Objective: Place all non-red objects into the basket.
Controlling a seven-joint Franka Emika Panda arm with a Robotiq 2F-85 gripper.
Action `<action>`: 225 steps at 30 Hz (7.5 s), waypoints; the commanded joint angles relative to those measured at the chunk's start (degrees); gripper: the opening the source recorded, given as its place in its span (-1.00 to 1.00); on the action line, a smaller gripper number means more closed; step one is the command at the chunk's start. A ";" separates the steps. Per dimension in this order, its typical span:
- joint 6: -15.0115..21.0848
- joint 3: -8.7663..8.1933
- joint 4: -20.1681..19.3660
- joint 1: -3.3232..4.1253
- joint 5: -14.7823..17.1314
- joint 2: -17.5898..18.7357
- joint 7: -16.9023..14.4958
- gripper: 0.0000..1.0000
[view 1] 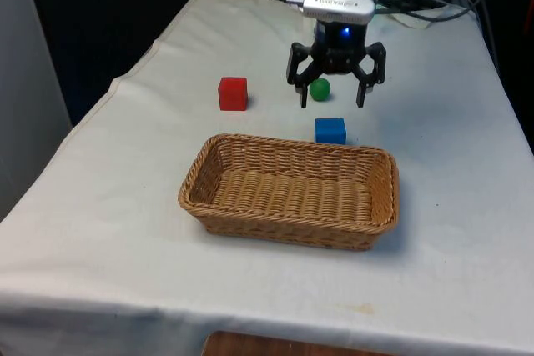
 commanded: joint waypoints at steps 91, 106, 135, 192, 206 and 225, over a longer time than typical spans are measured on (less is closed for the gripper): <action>-0.74 -0.57 1.55 0.52 10.26 1.32 -2.81 -0.94; -4.98 -1.78 4.98 0.11 10.89 -1.66 -3.55 -0.94; -12.38 -6.36 25.21 -2.35 14.84 11.06 -8.25 -0.94; -0.57 -8.88 30.54 -3.61 24.81 25.95 -12.38 -0.94; -1.49 -10.26 30.77 -3.09 24.58 24.92 -10.77 -0.94; -2.52 -10.31 33.29 -3.67 24.81 27.50 -9.97 -0.94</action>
